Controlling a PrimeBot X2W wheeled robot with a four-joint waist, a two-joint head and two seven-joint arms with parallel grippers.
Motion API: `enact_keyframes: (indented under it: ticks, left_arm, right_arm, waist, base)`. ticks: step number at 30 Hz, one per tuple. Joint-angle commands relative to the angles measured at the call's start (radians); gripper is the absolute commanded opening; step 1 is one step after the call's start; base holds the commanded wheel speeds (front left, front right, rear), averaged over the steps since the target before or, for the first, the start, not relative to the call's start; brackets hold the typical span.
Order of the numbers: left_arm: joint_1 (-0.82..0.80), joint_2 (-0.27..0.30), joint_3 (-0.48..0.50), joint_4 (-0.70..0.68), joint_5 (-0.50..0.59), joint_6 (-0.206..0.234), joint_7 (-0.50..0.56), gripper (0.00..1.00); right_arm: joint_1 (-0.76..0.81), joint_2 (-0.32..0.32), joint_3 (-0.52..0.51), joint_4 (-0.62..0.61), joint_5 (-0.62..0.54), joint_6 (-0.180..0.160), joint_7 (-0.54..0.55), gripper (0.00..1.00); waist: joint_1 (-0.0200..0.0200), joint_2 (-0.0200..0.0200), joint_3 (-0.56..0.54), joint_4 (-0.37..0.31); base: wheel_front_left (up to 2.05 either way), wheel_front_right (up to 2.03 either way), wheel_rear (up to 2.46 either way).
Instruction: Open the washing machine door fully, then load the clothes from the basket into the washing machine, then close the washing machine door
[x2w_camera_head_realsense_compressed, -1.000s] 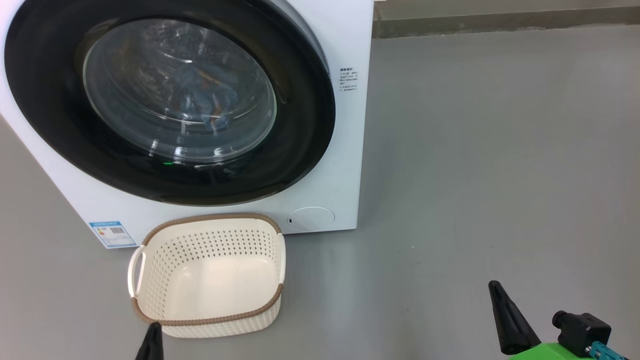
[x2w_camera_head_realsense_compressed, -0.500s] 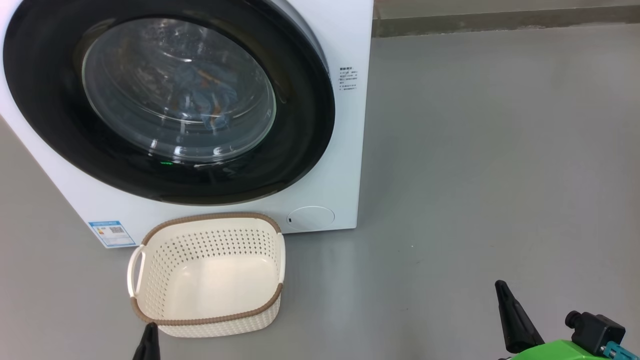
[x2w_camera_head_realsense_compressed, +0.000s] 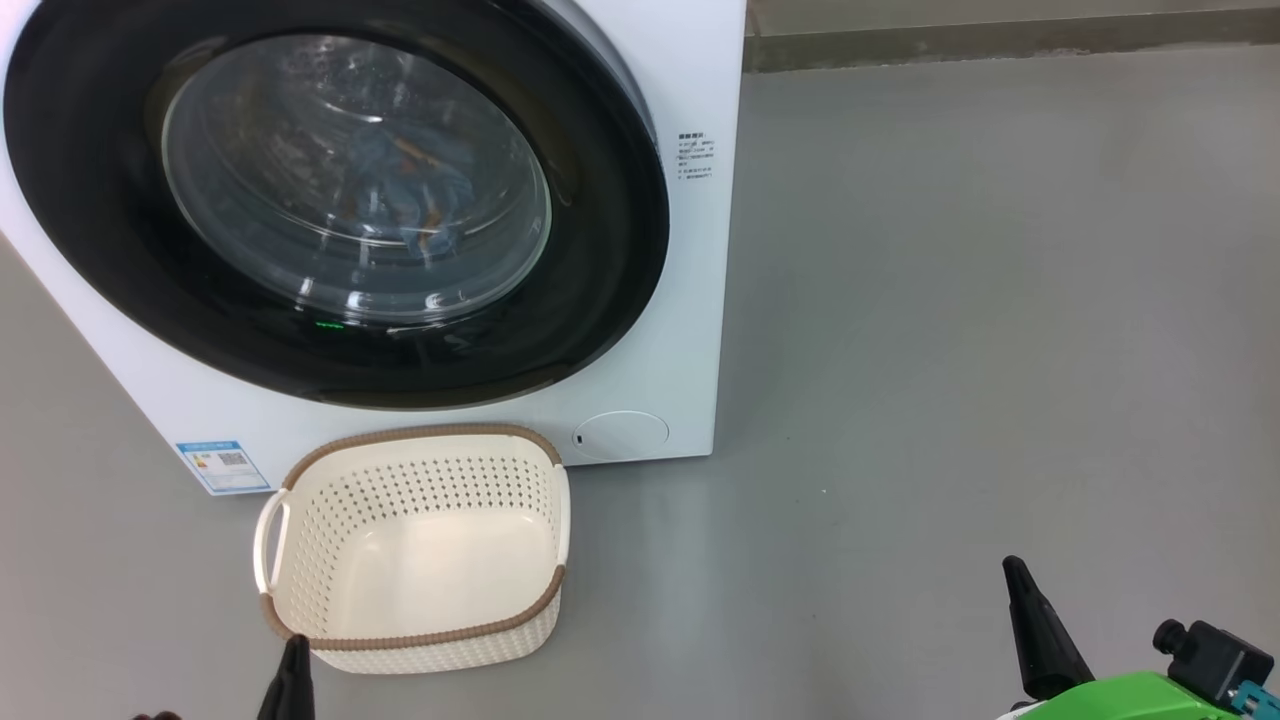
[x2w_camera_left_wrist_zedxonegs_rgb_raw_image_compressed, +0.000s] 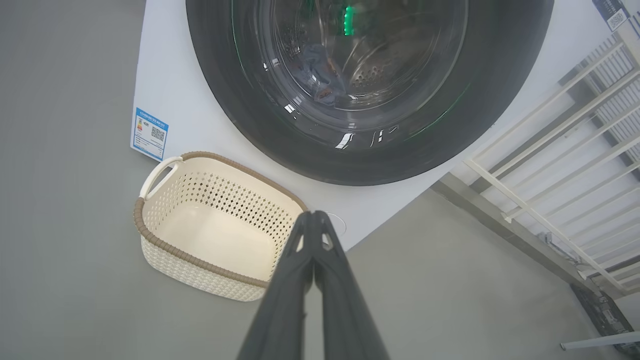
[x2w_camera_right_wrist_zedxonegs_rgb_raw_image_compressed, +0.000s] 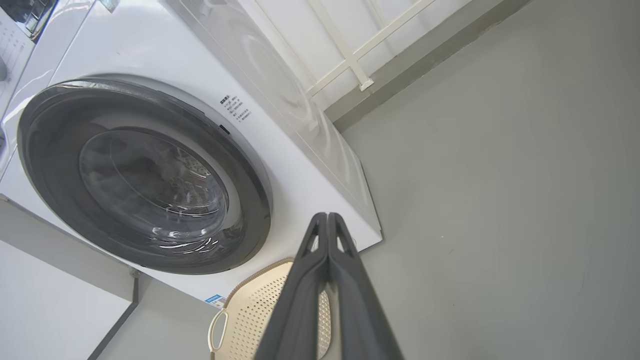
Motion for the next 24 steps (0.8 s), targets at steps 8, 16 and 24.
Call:
enact_keyframes:
  ticks: [8, 16, 24]
  left_arm:
    - [-0.062, 0.022, 0.025, -0.013, -0.108, -0.001, 0.026, 0.00]
    - [-0.076, 0.023, 0.031, -0.008, -0.198, -0.001, 0.049, 0.00]
    - [-0.091, 0.025, 0.038, -0.002, -0.288, -0.001, 0.072, 0.00]
  right_arm:
    - [-0.050, -0.012, 0.000, -0.021, 0.113, -0.002, 0.025, 0.00]
    - [-0.058, -0.013, -0.006, -0.019, 0.200, -0.003, 0.048, 0.00]
    - [-0.065, -0.014, -0.012, -0.018, 0.288, -0.003, 0.071, 0.00]
  waist:
    - [-0.0001, -0.0001, 0.001, -0.001]
    - [-0.0001, -0.0001, 0.003, -0.001]
    - [-0.0001, -0.0001, 0.004, -0.002]
  base:
    - [0.00, 0.00, 0.00]
    - [0.00, 0.00, 0.00]
    - [0.00, 0.00, 0.00]
